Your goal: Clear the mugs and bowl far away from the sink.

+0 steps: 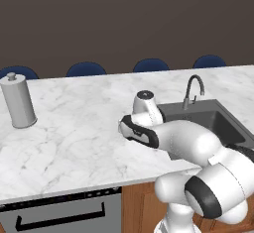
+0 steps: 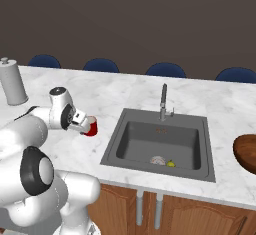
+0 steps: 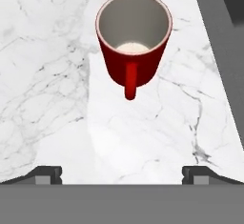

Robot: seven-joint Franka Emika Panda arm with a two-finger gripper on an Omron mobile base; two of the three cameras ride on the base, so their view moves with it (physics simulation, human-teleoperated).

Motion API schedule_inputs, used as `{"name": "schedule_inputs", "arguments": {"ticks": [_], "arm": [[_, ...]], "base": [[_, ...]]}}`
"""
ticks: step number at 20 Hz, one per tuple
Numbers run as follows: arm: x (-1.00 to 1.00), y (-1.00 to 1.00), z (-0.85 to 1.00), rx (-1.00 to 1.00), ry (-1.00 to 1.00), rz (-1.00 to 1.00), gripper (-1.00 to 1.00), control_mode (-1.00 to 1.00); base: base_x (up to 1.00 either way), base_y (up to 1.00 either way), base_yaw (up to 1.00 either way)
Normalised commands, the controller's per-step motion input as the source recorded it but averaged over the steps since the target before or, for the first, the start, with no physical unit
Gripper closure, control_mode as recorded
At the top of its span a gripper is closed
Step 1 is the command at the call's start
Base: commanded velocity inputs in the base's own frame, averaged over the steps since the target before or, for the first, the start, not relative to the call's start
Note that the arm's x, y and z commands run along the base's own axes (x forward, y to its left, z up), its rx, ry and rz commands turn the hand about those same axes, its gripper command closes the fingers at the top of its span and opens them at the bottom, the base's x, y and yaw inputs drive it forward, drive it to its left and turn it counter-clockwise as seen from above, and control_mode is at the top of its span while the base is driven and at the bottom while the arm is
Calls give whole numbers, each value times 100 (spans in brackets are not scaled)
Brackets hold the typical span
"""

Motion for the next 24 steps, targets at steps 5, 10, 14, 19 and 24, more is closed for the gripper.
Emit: {"name": "schedule_inputs", "arguments": {"ticks": [5, 10, 14, 19, 24], "arm": [[27, -3, -6, 0, 0, 9, -100, -100], [27, -1, 0, 0, 0, 4, -100, -100], [14, -1, -1, 0, 0, 0, -100, -100], [9, -1, -9, 0, 0, 0, -100, -100], [10, 0, -16, 0, 0, -1, -100, -100]], "base": [[0, 0, 0], [0, 0, 0], [0, 0, 0], [0, 0, 0], [0, 0, 0]]}}
